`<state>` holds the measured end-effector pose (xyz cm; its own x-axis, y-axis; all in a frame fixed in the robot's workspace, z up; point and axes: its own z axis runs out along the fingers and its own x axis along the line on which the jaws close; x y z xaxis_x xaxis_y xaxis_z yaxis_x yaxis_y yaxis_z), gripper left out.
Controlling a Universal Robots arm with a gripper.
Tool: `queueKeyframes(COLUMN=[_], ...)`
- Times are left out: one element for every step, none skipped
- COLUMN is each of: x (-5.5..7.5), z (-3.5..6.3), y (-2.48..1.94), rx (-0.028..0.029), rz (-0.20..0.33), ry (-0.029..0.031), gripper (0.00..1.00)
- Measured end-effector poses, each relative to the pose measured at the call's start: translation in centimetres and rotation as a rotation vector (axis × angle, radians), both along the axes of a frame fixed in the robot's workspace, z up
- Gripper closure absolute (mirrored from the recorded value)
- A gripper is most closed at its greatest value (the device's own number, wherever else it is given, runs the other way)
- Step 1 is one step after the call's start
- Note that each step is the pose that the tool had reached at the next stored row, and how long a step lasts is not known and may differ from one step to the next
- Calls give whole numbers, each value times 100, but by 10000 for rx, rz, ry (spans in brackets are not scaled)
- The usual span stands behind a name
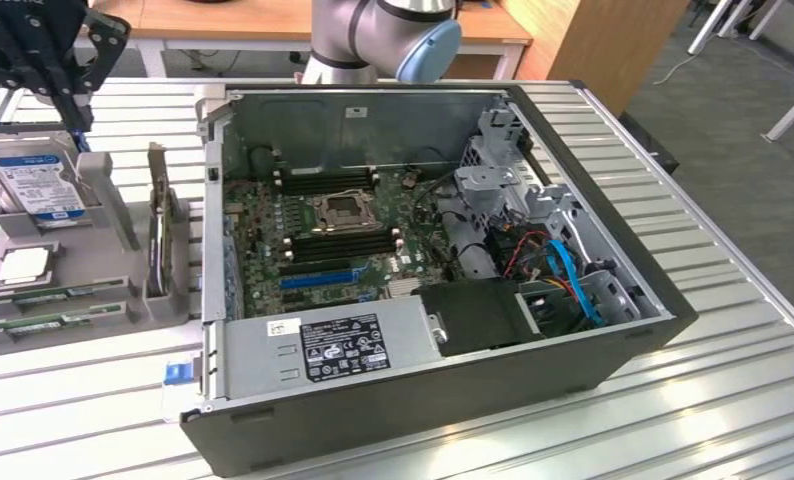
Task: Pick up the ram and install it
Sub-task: 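Reach for the ram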
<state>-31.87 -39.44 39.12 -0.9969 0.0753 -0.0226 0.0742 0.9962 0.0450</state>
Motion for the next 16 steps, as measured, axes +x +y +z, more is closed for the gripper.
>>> queueKeyframes(x=[-23, -45, -69, -92, -113, -134, -154, -173, -194, -214, -233, -252, -271, -289, -304, -317], z=[-1, -1, -1, -1, -2, -2, -2, -3, -3, -3, -3, -3, -4, -4, -5, -5], y=[1, 1, 2, 2, 3, 3, 3, 3, 4, 4, 4, 4, 5, 5, 5, 5], rx=[0, 1, 0, 0, 0, 0, -1, 0, 0, 0, 0, 0, 0, 0, 0, 0], rz=[0, -1, 0, -1, 0, 0, 1, 0, 0, 0, 1, 0, 0, -1, 0, 0], ry=[0, 0, 1, 2, 1, 3, 3, 4, 4, 6, 6, 7, 7, 7, 8, 9], gripper=[86, 86, 86, 86, 86, 86, 86, 86, 86, 86, 86, 86, 86, 86, 86, 86])
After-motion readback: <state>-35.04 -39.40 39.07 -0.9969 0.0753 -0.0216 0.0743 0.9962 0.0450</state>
